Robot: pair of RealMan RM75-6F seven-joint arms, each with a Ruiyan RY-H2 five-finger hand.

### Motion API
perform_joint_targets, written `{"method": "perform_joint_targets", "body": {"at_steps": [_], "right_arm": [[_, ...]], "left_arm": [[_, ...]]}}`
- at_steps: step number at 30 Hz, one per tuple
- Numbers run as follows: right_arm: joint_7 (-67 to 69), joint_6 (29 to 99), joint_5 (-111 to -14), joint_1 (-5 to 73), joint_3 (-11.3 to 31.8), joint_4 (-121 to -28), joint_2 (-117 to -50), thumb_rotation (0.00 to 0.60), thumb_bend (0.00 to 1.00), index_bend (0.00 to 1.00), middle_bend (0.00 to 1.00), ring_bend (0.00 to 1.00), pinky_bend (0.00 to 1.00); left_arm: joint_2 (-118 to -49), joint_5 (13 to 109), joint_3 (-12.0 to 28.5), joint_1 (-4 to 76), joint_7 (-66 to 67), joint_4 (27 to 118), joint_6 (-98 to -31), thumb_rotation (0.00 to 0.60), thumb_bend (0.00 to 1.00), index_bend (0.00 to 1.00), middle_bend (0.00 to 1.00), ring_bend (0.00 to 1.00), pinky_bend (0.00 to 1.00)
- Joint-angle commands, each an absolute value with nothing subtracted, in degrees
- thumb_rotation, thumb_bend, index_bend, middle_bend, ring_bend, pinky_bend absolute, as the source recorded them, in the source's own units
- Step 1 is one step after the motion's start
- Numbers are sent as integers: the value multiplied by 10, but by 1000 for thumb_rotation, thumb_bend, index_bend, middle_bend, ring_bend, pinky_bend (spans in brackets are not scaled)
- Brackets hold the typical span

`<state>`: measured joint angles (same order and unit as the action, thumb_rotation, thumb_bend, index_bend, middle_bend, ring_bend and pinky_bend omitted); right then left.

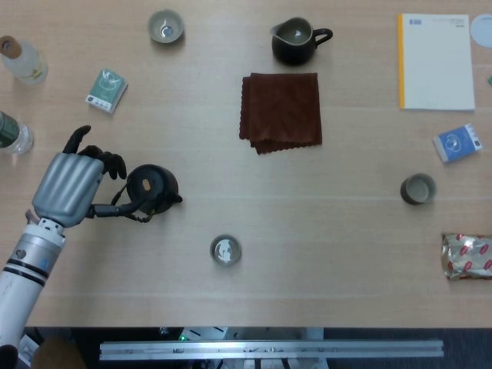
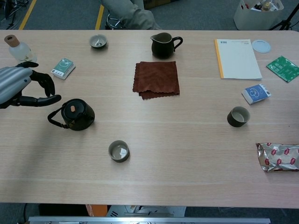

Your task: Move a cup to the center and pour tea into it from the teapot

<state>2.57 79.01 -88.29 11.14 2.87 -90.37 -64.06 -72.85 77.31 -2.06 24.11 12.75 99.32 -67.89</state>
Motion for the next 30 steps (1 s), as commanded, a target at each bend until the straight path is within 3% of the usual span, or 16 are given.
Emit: {"method": "perform_joint_targets", "body": {"at_steps": [1, 11, 30], "right_arm": [[27, 789, -882, 111, 28, -903, -641, 600, 100, 339, 402, 273, 303], [32, 782, -874, 111, 27, -895, -641, 600, 100, 339, 402, 273, 303], [32, 776, -867, 112, 28, -889, -646, 600, 100, 339, 402, 273, 303]], "left_arm": [[-732, 779, -24, 237, 142, 1004, -681, 141, 114, 476, 490, 353, 72], [-766, 790, -37, 225, 180, 1004, -679, 228, 114, 484, 464, 357, 72], [-802, 783, -41, 213, 190, 963, -659, 248, 114, 481, 467, 357, 72]]}}
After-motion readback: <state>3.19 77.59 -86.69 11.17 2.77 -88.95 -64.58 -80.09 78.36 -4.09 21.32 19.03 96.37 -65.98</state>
